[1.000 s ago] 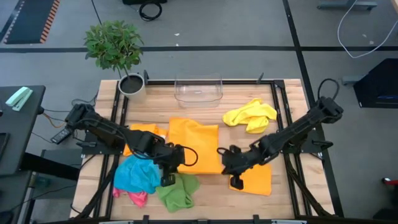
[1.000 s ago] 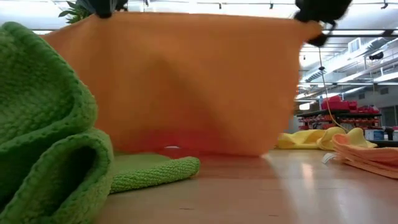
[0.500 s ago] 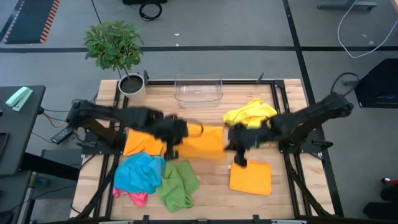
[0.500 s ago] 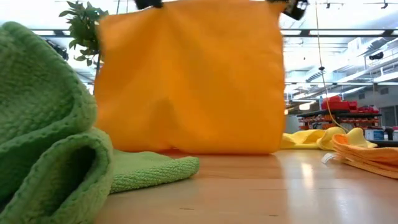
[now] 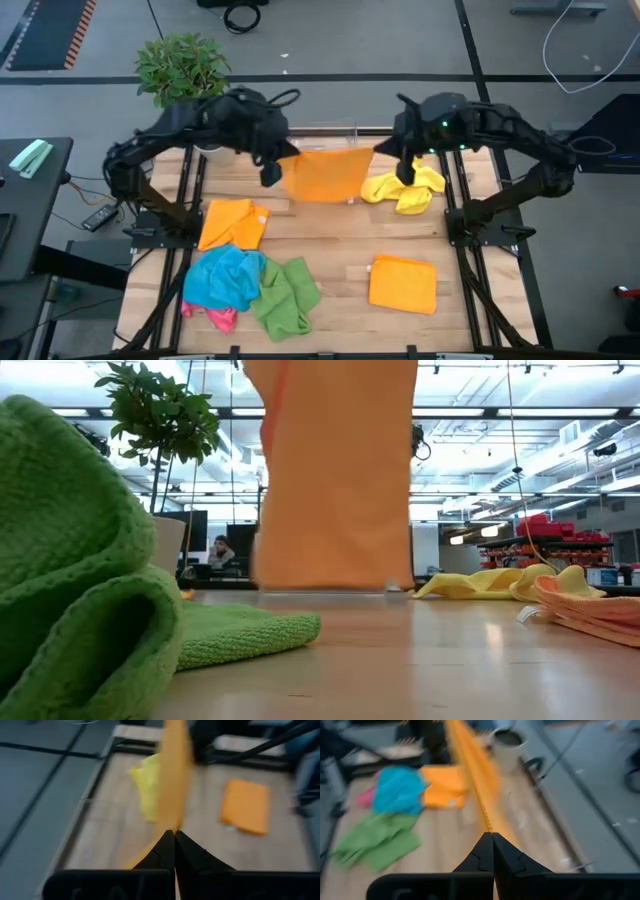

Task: Fold microfiber towels
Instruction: Fold the middle orange towel on the table

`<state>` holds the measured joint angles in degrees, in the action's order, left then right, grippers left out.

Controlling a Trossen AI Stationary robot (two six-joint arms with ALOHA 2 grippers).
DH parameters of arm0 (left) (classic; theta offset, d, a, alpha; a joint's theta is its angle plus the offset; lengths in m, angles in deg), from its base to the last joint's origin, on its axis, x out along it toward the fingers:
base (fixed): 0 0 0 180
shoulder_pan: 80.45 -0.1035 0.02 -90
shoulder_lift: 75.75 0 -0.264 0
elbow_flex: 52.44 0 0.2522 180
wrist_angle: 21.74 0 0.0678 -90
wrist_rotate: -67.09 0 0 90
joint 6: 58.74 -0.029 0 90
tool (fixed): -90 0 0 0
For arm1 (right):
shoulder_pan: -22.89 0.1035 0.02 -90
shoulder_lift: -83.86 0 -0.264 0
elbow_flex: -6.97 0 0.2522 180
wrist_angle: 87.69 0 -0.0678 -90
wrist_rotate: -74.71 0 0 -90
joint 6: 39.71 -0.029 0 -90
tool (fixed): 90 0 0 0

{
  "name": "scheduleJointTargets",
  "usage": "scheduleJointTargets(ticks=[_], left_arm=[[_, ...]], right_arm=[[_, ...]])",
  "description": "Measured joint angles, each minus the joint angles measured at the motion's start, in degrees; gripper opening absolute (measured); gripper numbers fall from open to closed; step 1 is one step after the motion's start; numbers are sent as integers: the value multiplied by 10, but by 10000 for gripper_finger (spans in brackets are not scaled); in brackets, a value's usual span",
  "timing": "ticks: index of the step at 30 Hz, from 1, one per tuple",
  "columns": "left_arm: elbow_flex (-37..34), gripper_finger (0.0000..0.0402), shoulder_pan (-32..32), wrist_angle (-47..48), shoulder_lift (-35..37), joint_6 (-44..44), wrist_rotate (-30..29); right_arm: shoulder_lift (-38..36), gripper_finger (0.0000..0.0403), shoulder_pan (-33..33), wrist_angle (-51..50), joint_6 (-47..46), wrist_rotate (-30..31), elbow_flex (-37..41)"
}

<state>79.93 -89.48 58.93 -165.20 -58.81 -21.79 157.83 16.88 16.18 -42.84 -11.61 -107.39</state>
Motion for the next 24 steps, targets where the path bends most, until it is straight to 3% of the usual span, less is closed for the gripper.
scheduleJointTargets(ticks=[4, 8, 12, 16, 19, 24], left_arm=[[-23, 4, 70, 54, 0, 64, 8], [-163, 6, 169, 35, -1, 179, 7], [-366, 7, 258, -139, -3, 289, 3], [-516, 4, 293, -359, -8, 402, 24], [-568, 16, 291, -439, -11, 461, 54], [-582, 76, 292, -428, -10, 463, 83]], right_arm=[[21, 1, 91, -35, -47, 4, 24], [34, 1, 206, 27, -142, 32, 150], [51, 1, 294, 182, -280, 36, 328], [69, 1, 345, 378, -419, 8, 473], [76, 1, 359, 449, -488, -2, 521], [78, 1, 361, 444, -495, -25, 523]])
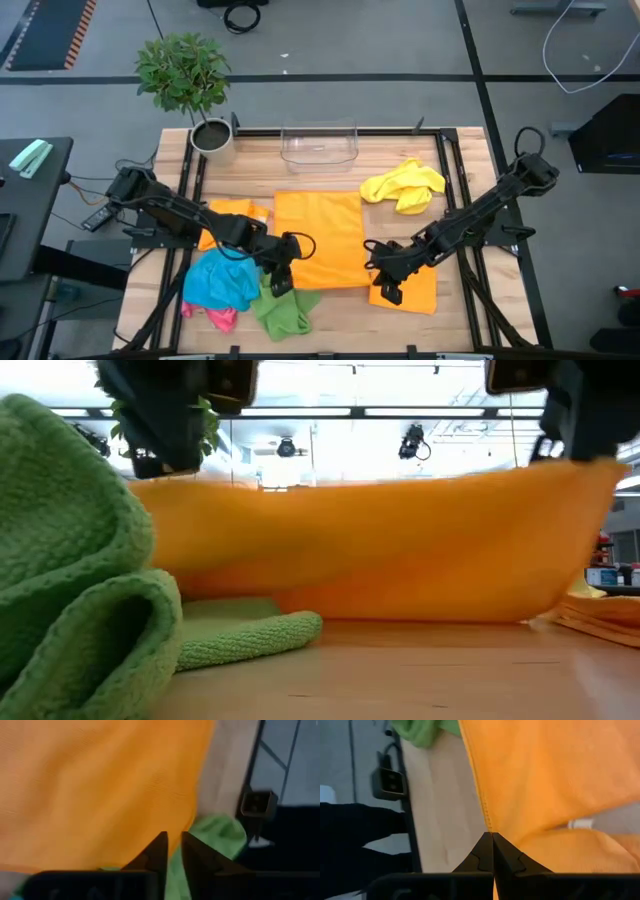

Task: Fold microfiber towels
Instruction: Fold the middle orange towel on the table

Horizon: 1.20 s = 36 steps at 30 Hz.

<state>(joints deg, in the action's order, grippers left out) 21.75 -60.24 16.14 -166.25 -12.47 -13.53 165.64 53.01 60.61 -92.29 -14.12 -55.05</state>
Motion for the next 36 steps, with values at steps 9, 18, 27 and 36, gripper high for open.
scheduleJointTargets(ticks=[9, 18, 27, 36], left_arm=[[3, 209, 51, -11, 0, -94, -6], [3, 212, 147, -52, -40, -304, -136], [3, 188, 141, -43, -102, -329, -141], [3, 140, 140, -45, -104, -323, -141]], right_arm=[[-1, 1, -10, 2, 22, 3, -7], [-1, 1, -16, 4, 33, 7, -8], [-1, 1, -16, 3, 31, 4, -8], [-1, 1, -16, 3, 27, 2, -8]])
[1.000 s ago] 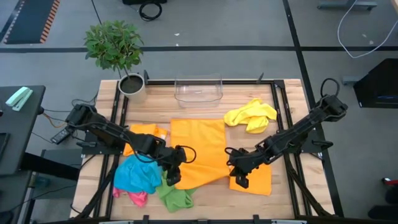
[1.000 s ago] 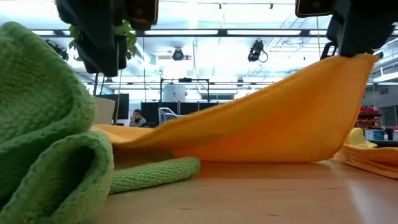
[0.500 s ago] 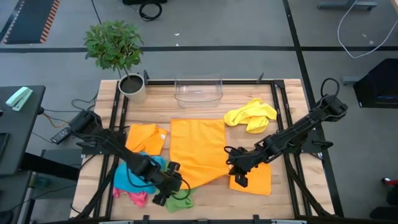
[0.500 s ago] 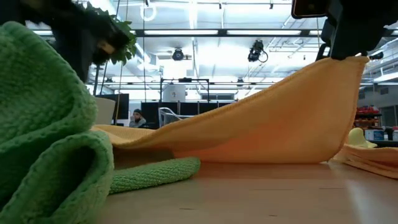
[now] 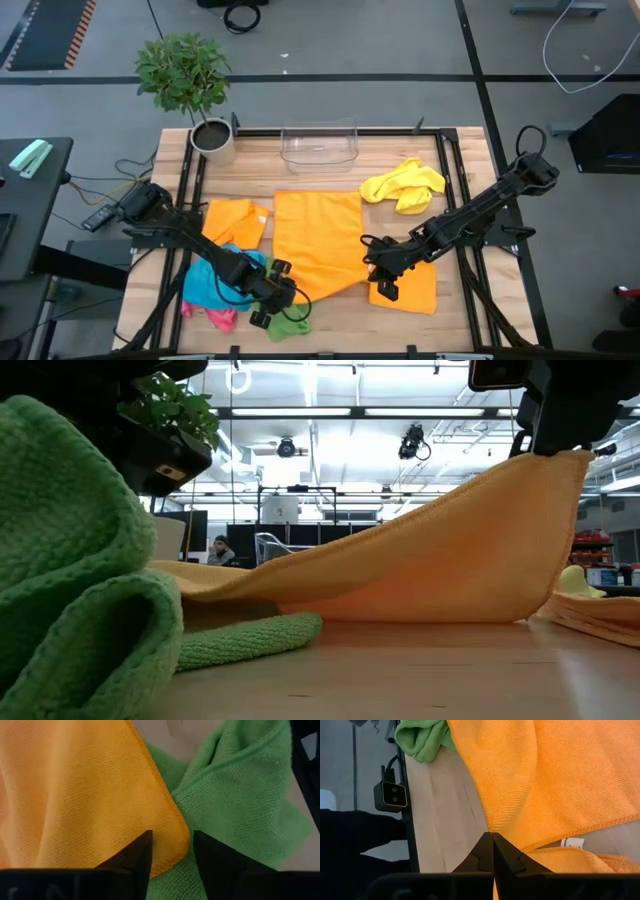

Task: Fold microfiber towels
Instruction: Fold the middle orange towel on the table

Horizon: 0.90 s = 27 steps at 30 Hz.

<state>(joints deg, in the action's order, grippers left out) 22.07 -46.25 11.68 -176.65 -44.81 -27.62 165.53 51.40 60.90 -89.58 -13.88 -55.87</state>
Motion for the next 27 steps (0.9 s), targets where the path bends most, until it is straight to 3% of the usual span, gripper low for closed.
scheduleJointTargets(ticks=[8, 20, 27], left_arm=[[22, 12, -15, 0, 36, 49, 35], [30, 12, -100, 140, 204, 113, 22], [30, 9, -128, 227, 231, 167, -142]], right_arm=[[0, 1, 0, -12, -5, -2, 0], [-43, 1, -14, -50, -4, 22, -1], [-50, 1, -93, -53, 16, 95, -1]])
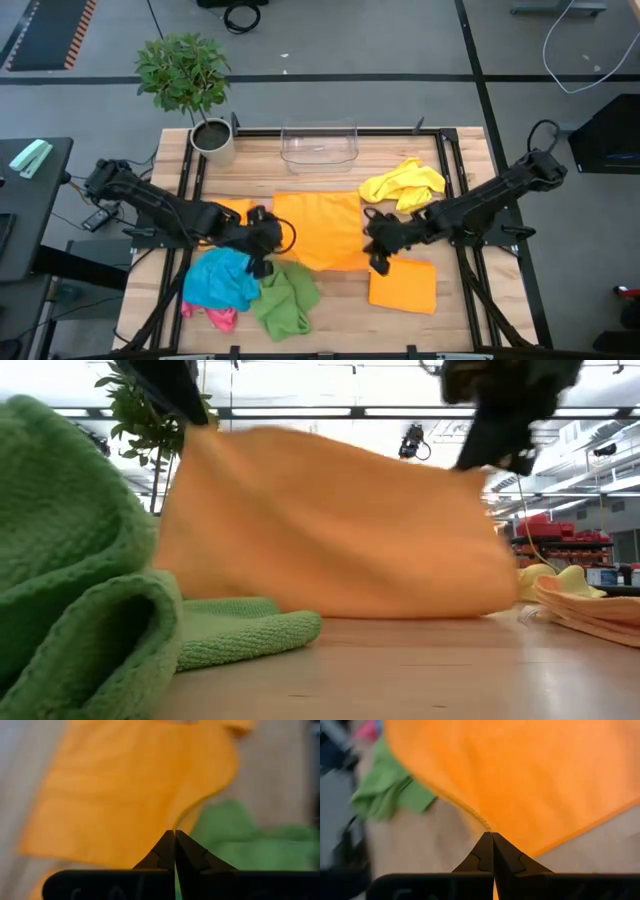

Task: Fold microfiber towels
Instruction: Fold the middle orange towel on the table

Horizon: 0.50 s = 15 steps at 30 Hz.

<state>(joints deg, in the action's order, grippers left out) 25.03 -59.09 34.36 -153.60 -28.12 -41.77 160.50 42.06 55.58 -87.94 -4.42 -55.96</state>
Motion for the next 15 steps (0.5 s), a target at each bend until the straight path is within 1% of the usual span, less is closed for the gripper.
scheduleJointTargets(ticks=[4, 9, 15], left_arm=[[-6, 5, -41, 42, -18, 27, -72], [-68, 6, -95, 28, -36, 32, -82], [-145, 10, -156, -57, -39, -14, -90]], right_arm=[[17, 1, -86, -4, 48, 27, 0], [45, 1, -186, -12, 117, 30, 0], [82, 1, -250, -8, 172, 24, 0]])
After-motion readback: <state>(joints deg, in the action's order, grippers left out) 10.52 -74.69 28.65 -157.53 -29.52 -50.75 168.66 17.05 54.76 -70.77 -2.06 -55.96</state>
